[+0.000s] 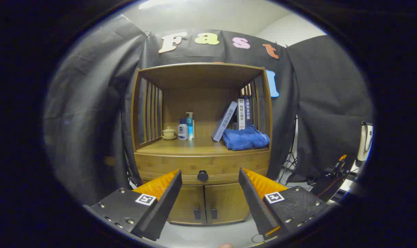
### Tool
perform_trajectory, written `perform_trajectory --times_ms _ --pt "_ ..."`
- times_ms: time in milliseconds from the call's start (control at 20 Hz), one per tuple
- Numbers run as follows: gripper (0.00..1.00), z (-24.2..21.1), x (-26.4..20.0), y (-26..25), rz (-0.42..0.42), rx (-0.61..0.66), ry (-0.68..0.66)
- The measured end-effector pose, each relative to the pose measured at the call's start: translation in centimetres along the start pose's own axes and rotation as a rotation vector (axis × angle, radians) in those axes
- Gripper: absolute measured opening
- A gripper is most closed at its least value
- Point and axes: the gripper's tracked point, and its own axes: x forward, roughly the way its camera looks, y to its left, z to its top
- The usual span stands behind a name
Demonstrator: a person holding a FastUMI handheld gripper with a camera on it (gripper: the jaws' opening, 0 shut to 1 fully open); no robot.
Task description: Pull open the drawer, take out the items inside it, and place them on the countertop above the cabinet.
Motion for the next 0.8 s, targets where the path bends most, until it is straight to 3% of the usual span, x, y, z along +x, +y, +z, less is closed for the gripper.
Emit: perform_trajectory --times_ms 500,800 --pt "0.99 -0.8 2.7 1.5 0.016 0.029 0.026" --pt "0.99 -3.7 7.3 1.8 0.03 -0.011 0.049"
